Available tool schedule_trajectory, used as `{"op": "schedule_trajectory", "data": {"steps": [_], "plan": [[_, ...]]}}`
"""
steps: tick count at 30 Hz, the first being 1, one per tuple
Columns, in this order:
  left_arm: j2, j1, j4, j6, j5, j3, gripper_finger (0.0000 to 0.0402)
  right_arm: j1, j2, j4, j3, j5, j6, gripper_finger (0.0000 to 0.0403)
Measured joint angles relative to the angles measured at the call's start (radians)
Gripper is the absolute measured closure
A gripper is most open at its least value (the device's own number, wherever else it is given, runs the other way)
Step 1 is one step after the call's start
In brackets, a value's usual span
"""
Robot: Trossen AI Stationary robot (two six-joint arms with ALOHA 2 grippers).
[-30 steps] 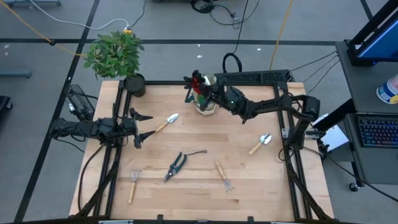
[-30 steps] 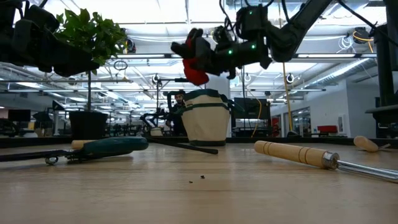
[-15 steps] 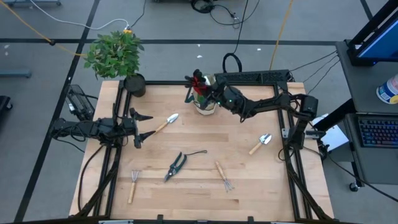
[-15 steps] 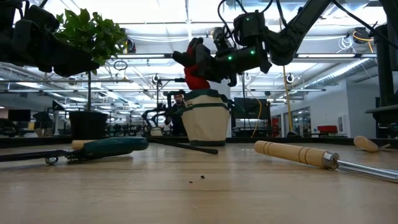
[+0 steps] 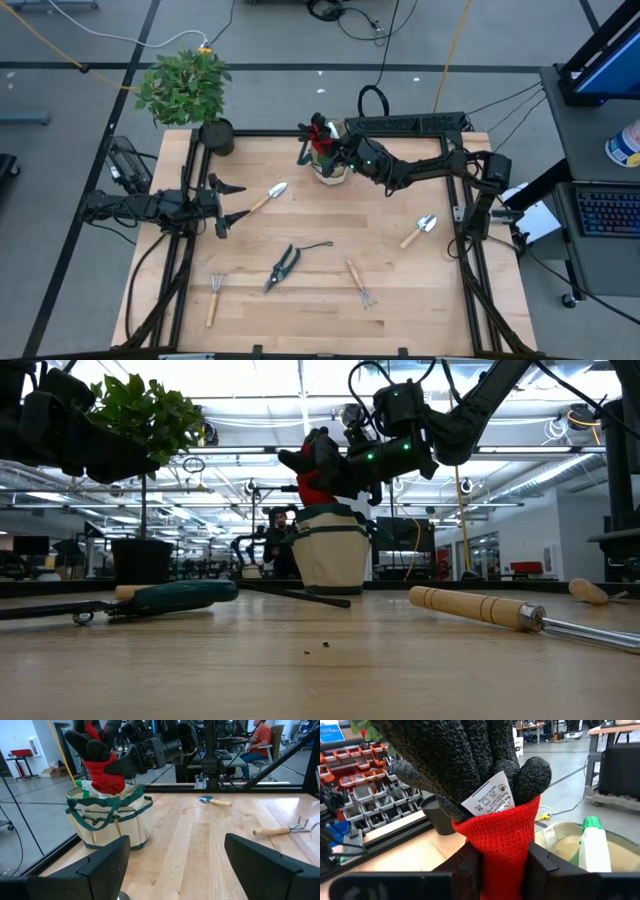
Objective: Pick & Place Garden tools in Gardening bag
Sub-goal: Put the red gloves into the brown gardening bag
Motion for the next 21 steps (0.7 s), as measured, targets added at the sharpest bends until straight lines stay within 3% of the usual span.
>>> {"op": "schedule_trajectory", "data": {"steps": [17,21], "plan": [[0.000,0.000,0.000,0.001,0.000,0.000,0.0069,0.000,0.000,0.000,0.000,0.000,0.005,0.0315],[0.000,0.000,0.000,0.001,0.000,0.000,0.0069,0.000,0.000,0.000,0.000,0.000,0.004,0.0295]]}}
